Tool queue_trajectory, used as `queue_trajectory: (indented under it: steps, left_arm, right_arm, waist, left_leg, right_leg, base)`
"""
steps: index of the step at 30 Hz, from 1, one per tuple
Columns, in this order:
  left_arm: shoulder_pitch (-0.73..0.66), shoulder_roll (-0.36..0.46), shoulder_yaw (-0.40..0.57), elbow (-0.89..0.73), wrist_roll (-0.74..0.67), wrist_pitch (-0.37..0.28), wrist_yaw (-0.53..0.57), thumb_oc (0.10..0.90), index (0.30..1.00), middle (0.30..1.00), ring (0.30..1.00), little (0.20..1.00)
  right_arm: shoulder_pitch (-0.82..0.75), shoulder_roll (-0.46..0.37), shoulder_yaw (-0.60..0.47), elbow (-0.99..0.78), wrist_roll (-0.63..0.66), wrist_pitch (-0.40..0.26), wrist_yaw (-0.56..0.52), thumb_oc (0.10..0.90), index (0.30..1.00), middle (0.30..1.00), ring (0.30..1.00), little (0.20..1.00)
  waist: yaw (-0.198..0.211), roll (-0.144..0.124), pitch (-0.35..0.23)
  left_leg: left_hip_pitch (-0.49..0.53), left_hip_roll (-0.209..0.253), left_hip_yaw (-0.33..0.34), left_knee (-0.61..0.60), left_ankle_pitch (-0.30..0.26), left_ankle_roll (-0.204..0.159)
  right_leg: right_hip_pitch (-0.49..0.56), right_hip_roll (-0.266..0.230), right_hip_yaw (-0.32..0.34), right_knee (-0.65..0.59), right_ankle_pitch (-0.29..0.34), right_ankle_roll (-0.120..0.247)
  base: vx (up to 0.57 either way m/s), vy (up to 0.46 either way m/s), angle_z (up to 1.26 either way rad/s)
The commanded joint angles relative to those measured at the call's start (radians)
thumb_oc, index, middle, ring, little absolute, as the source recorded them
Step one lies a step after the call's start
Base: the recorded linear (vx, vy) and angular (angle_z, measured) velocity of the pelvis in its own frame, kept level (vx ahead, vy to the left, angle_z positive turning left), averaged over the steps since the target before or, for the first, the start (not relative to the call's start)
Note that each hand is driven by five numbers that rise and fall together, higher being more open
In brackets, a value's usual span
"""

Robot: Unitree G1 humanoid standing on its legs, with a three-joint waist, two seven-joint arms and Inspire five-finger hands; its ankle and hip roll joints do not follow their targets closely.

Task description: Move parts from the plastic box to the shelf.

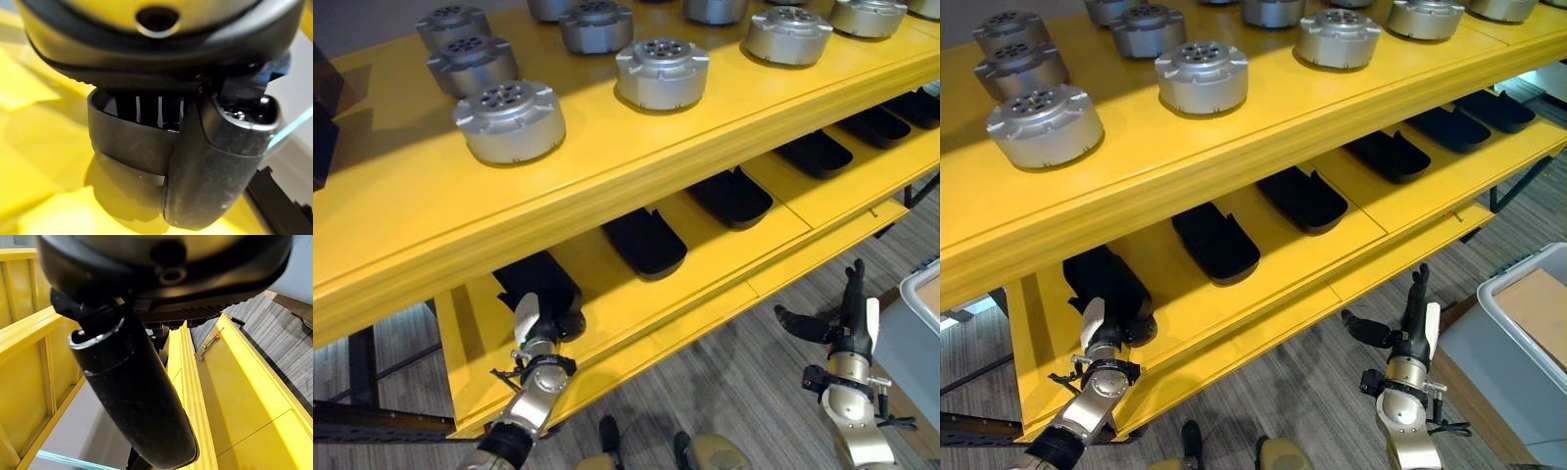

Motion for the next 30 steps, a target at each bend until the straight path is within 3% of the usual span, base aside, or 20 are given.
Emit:
queue_trajectory:
  steps: [1, 10, 12, 14, 30]
  left_arm:
    - [-0.013, -0.021, -0.068, 0.01, 0.09, 0.025, -0.064, 0.4, 0.3, 0.3, 0.3, 0.3]
    - [0.005, -0.003, -0.1, 0.022, 0.18, 0.045, -0.087, 0.4, 0.3, 0.3, 0.3, 0.3]
    - [0.002, 0.001, -0.106, 0.023, 0.212, 0.061, -0.095, 0.767, 0.813, 0.813, 0.813, 0.813]
    - [0.001, 0.005, -0.113, 0.024, 0.201, 0.064, -0.091, 0.9, 1.0, 1.0, 1.0, 1.0]
    - [0.003, -0.001, -0.109, 0.012, 0.13, 0.05, -0.13, 0.9, 1.0, 1.0, 1.0, 1.0]
  right_arm:
    - [-0.072, -0.094, -0.034, -0.082, -0.017, -0.094, -0.009, 0.9, 1.0, 1.0, 1.0, 1.0]
    - [-0.079, -0.098, -0.037, -0.076, -0.015, -0.094, -0.002, 0.9, 1.0, 1.0, 1.0, 1.0]
    - [-0.08, -0.1, -0.038, -0.077, -0.014, -0.094, 0.002, 0.9, 1.0, 1.0, 1.0, 1.0]
    - [-0.083, -0.104, -0.036, -0.078, -0.01, -0.092, 0.003, 0.9, 1.0, 1.0, 1.0, 1.0]
    - [-0.086, -0.11, -0.049, -0.089, -0.014, -0.079, 0.008, 0.9, 1.0, 1.0, 1.0, 1.0]
  waist:
    - [-0.026, -0.015, -0.047]
    - [-0.025, -0.007, -0.046]
    - [-0.026, -0.006, -0.047]
    - [-0.025, -0.006, -0.047]
    - [-0.018, 0.001, -0.046]
  left_leg:
    - [-0.062, 0.104, -0.038, 0.008, -0.075, -0.046]
    - [-0.062, 0.094, -0.04, 0.009, -0.077, -0.046]
    - [-0.063, 0.092, -0.04, 0.008, -0.077, -0.046]
    - [-0.065, 0.091, -0.041, 0.008, -0.078, -0.046]
    - [-0.066, 0.078, -0.044, 0.011, -0.075, -0.047]
  right_leg:
    - [0.003, 0.032, 0.037, -0.023, -0.027, -0.009]
    - [0.001, 0.025, 0.039, -0.031, -0.023, -0.007]
    - [0.001, 0.024, 0.04, -0.034, -0.022, -0.007]
    - [0.001, 0.023, 0.039, -0.034, -0.022, -0.006]
    - [0.008, 0.016, 0.031, -0.046, -0.018, -0.003]
  base:
    - [0.0, 0.0, 0.0]
    - [0.0, 0.012, -0.01]
    - [0.0, 0.0, 0.0]
    - [0.0, 0.0, 0.0]
    - [0.0, 0.0, 0.0]
